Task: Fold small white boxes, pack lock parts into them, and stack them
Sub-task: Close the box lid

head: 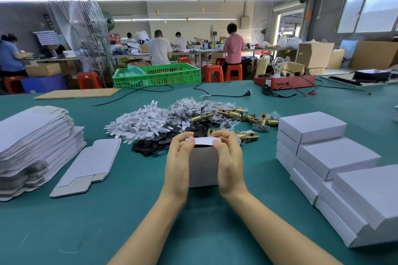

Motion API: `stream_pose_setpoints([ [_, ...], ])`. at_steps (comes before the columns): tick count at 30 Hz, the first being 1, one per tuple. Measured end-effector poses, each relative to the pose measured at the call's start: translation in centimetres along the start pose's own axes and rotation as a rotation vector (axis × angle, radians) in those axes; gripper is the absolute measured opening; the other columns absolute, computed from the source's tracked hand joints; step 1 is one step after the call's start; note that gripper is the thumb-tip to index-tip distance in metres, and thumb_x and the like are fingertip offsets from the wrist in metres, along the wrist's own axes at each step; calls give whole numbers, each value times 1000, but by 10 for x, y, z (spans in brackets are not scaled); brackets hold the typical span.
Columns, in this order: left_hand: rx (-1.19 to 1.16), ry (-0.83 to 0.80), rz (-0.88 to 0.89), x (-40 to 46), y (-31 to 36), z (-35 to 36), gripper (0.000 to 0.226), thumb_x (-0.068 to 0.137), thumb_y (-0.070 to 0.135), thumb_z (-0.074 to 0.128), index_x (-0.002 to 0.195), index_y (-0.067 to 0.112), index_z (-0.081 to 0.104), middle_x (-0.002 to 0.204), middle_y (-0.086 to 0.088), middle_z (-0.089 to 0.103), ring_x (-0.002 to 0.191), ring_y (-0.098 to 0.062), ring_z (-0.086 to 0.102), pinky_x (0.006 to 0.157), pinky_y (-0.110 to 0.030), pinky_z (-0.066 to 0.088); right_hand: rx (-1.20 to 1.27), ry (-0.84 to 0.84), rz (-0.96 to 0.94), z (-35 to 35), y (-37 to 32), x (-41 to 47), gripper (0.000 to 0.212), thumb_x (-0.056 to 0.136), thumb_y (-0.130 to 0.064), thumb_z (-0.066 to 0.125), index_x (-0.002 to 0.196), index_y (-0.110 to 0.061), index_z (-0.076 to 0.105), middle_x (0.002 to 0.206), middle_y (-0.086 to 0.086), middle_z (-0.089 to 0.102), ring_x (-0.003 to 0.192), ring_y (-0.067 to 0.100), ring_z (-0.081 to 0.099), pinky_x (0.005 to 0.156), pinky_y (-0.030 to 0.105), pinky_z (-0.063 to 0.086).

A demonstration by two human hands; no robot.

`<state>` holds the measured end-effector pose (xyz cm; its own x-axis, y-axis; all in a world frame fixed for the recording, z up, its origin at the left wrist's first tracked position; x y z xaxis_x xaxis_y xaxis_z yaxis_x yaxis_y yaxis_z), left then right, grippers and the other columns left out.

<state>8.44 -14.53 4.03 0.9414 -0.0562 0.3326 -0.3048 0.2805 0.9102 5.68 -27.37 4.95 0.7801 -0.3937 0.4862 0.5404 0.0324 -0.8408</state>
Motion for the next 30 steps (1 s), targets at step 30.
stream_pose_setpoints([
  [30, 50, -139, 56, 5, 7, 2, 18, 88, 32, 52, 89, 36, 69, 93, 10, 64, 83, -11, 52, 75, -34, 39, -365, 50, -354, -7, -27, 5, 12, 91, -16, 57, 93, -12, 69, 93, -6, 61, 87, 15, 61, 72, 30, 51],
])
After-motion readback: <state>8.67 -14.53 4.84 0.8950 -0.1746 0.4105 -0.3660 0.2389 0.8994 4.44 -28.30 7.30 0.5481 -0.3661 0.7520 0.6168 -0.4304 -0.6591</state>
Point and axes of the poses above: each hand's wrist, its own x-axis towards the middle knuckle, its own z-axis out of the palm, y = z × x, the point moved 9 cm from there along x, towards the middle knuckle
